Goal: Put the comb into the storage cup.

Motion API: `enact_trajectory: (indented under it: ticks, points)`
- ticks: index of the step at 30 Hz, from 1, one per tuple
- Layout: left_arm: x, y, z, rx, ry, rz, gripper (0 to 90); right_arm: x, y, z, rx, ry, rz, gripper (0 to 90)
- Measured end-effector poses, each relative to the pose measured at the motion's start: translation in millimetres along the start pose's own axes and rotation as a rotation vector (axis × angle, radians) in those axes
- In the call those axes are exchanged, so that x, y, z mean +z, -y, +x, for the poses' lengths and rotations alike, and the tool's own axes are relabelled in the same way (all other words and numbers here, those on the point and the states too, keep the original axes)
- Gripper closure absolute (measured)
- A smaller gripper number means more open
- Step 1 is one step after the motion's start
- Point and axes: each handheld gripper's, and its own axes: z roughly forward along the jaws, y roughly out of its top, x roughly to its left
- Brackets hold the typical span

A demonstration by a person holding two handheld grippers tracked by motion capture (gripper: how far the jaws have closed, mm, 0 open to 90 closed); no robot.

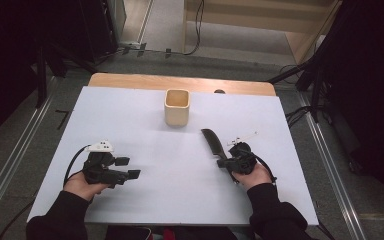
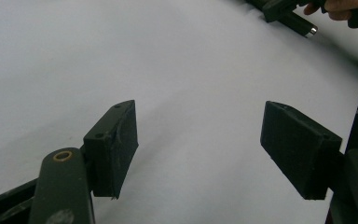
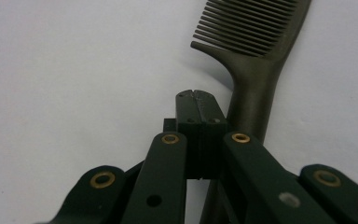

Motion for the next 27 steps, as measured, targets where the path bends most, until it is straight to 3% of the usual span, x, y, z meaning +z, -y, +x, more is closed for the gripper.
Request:
enact_trajectory:
  ticks: [27]
  points:
    - [0.6,-0.1,-0.4,0.002,0.002,0.005,27.9,-9.6,1.8,-29.0,0.041,0.051,-0.024,87.6]
